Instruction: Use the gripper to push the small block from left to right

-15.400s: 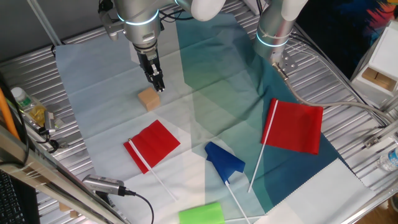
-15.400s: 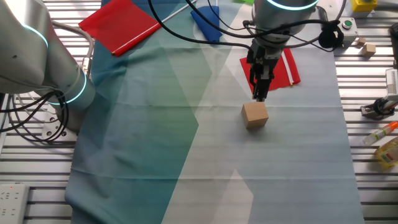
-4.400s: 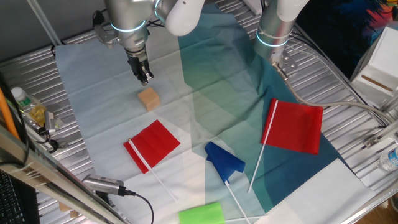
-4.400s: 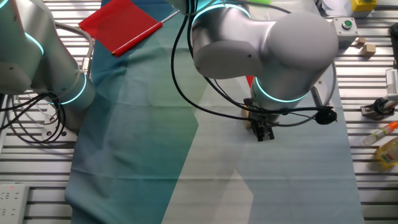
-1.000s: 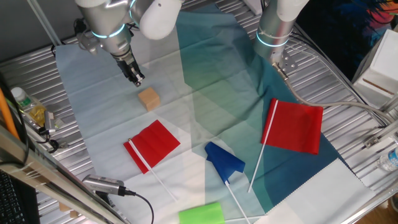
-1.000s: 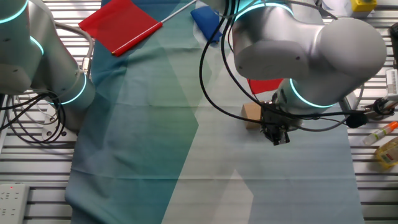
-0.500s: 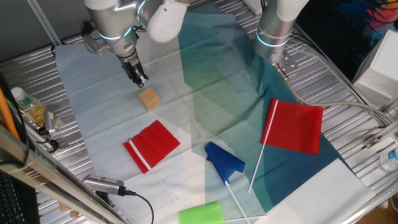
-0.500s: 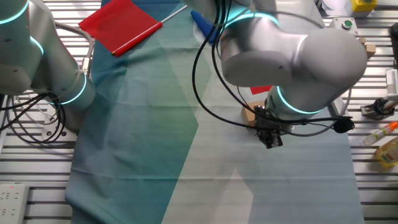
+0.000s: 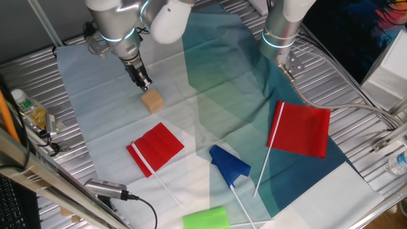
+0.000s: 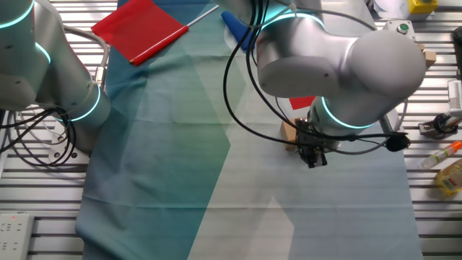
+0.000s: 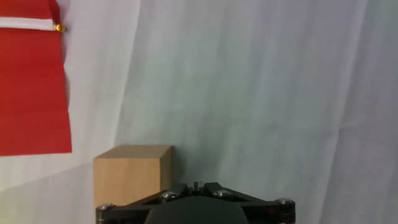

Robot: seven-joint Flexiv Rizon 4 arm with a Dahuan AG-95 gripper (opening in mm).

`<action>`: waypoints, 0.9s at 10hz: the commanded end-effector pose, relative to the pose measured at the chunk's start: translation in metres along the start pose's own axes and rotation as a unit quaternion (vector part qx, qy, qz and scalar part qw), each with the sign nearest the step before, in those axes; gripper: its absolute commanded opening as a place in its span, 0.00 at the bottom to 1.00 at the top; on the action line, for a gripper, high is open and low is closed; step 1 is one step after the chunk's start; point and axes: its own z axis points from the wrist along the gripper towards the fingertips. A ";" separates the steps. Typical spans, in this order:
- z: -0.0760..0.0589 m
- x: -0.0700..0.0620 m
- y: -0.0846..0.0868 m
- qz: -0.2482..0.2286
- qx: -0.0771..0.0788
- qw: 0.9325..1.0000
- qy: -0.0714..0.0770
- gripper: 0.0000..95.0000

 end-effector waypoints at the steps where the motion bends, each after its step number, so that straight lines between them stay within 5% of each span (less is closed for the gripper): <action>1: 0.001 0.000 0.004 0.003 0.000 1.000 -0.001 0.00; 9: 0.009 -0.005 0.032 0.026 -0.006 1.000 -0.003 0.00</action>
